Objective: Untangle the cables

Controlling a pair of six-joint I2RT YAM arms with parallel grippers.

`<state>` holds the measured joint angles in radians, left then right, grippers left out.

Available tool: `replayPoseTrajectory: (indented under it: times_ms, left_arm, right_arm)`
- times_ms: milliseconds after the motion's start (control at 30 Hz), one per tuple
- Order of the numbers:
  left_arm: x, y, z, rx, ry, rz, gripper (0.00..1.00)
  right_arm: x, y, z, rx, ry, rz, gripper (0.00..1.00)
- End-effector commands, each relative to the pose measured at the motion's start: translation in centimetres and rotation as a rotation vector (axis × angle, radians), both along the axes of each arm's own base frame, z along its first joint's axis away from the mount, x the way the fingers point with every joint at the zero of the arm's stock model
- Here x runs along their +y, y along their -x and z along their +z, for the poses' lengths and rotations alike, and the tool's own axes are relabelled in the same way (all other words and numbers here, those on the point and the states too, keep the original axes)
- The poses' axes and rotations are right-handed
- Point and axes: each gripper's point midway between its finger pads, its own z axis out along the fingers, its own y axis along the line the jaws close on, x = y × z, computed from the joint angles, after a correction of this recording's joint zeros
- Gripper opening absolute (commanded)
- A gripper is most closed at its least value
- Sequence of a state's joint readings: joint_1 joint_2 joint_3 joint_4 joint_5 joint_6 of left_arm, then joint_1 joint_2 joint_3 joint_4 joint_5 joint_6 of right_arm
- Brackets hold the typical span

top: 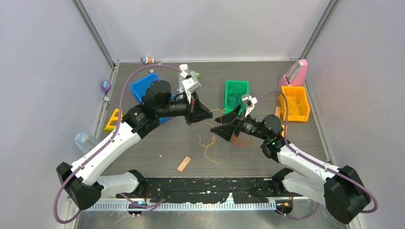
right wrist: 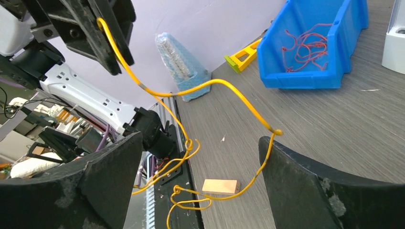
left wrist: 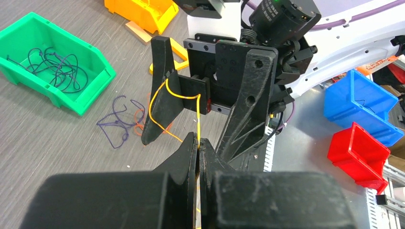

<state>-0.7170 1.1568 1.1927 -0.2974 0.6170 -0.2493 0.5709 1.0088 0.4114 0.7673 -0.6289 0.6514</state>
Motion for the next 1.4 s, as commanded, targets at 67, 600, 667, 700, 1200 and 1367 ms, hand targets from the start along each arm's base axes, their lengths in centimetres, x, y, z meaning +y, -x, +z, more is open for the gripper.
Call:
replayPoseTrajectory:
  times_ms: [67,600,667,700,1200,1367]
  left_arm:
    - [-0.2,-0.5,0.5,-0.077,-0.01,0.031,0.0]
    - [-2.7,-1.7,-0.7,-0.064,-0.025,0.084,0.0]
    - [-3.0,-1.7,-0.8,-0.061,-0.027,0.08,0.0]
    - [-3.0,-1.7,-0.7,-0.062,-0.025,0.079,0.0]
    - [-2.7,-2.2,-2.1,-0.013,-0.02,0.145,0.16]
    - [-1.0,-2.6,-3.6,-0.008,-0.039,0.226,0.56]
  right_arm:
    - [-0.6,0.5,3.2,-0.041,-0.061,-0.044,0.97]
    - [0.9,-0.4,1.6,-0.073,0.145,-0.135,0.99]
    - [1.0,-0.5,1.5,-0.075,0.15,-0.146,0.98]
    - [1.1,-0.5,1.4,-0.073,0.159,-0.147,0.94]
    - [0.0,-3.2,-1.6,0.022,0.291,-0.331,0.06]
    - [-2.8,-4.8,-2.5,0.064,0.35,-0.497,0.05]
